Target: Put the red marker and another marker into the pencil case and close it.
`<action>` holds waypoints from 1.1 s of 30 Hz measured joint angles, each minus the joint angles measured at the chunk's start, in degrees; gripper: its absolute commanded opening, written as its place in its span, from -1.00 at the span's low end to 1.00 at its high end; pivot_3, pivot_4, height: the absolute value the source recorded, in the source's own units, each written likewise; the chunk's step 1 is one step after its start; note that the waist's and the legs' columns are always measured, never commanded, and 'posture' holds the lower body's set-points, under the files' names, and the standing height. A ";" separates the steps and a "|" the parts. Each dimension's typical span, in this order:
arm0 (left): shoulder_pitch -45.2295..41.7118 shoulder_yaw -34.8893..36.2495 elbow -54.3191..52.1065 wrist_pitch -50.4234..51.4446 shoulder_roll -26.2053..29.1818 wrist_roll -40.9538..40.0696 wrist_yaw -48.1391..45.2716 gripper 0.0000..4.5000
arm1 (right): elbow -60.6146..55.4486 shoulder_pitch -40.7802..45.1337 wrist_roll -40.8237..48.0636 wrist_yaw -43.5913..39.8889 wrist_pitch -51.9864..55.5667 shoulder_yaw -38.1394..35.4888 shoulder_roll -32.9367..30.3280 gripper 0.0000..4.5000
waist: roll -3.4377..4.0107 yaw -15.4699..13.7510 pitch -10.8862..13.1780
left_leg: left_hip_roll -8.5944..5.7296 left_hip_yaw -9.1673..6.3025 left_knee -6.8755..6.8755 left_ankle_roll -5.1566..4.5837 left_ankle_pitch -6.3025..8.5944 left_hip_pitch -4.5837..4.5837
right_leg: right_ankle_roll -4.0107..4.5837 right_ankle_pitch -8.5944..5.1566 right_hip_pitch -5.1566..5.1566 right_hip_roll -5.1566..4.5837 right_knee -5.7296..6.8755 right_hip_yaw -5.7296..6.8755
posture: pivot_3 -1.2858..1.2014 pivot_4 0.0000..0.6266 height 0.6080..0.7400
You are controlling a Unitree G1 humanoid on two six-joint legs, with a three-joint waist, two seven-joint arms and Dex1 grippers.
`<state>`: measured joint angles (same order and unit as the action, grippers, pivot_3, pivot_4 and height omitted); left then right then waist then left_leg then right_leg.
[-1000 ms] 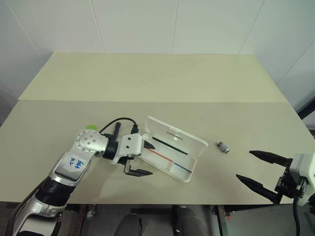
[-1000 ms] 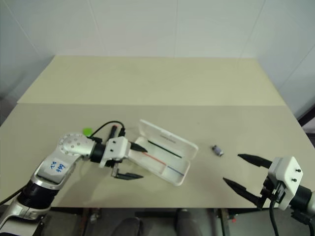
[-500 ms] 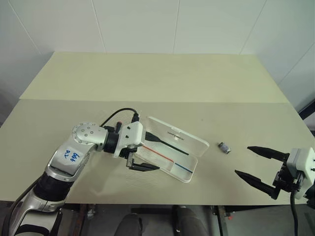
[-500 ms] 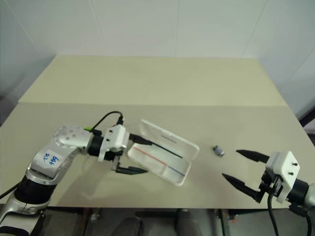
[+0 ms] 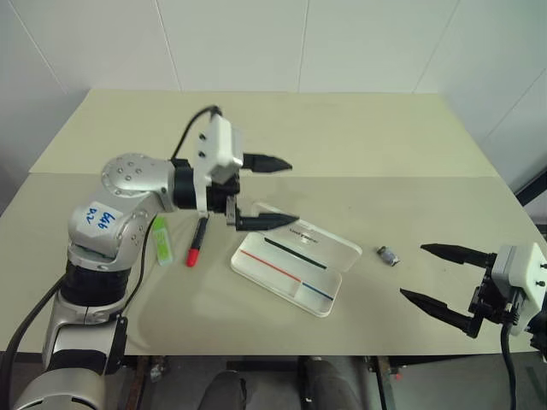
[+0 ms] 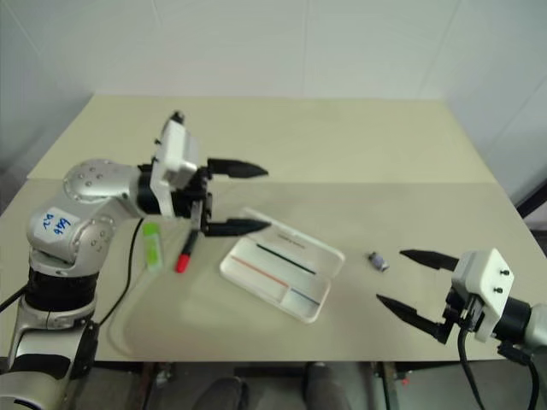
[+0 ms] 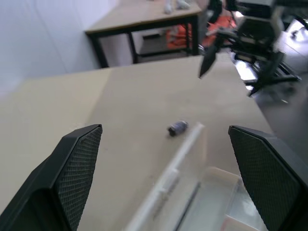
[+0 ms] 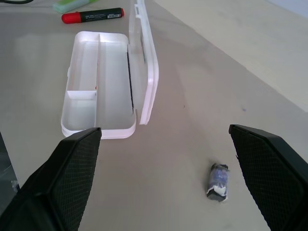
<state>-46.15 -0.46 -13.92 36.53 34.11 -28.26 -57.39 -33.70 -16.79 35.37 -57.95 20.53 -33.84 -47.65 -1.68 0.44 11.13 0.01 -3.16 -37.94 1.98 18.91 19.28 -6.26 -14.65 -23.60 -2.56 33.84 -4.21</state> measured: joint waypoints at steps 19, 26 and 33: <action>7.56 4.06 6.81 -4.81 0.16 9.82 20.05 0.99 | -6.06 23.22 12.13 10.96 7.49 12.24 -0.54 1.00 | -0.03 -0.50 0.05 | 0.04 -0.22 0.10 0.08 0.15 0.37 | -0.71 0.40 -0.32 -0.11 -0.05 0.24 | 0.03 -0.52 1.00; 14.57 5.14 4.72 1.09 0.39 15.08 30.71 0.99 | -9.89 16.80 17.83 12.24 7.93 13.51 2.98 1.00 | -0.02 -0.92 0.04 | 0.03 -0.33 -0.02 0.14 0.24 1.26 | -0.75 0.45 -1.18 -0.22 0.20 0.44 | 0.03 -0.52 1.00; 19.37 6.48 -2.09 9.62 -0.70 16.02 37.47 0.99 | -14.38 7.61 21.97 11.16 8.33 13.09 2.97 1.00 | -0.02 -1.58 0.04 | -0.10 -0.27 -0.06 0.11 0.28 1.27 | -0.75 0.45 -1.13 -0.47 0.00 0.65 | 0.03 -0.52 1.00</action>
<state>-26.78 6.02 -16.01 46.15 33.42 -12.24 -19.91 -48.09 -9.18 57.33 -46.79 28.86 -20.75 -44.69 -1.70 -1.14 11.17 -0.09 -3.43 -38.00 2.10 19.19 20.55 -7.01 -14.20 -24.73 -3.03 33.85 -3.56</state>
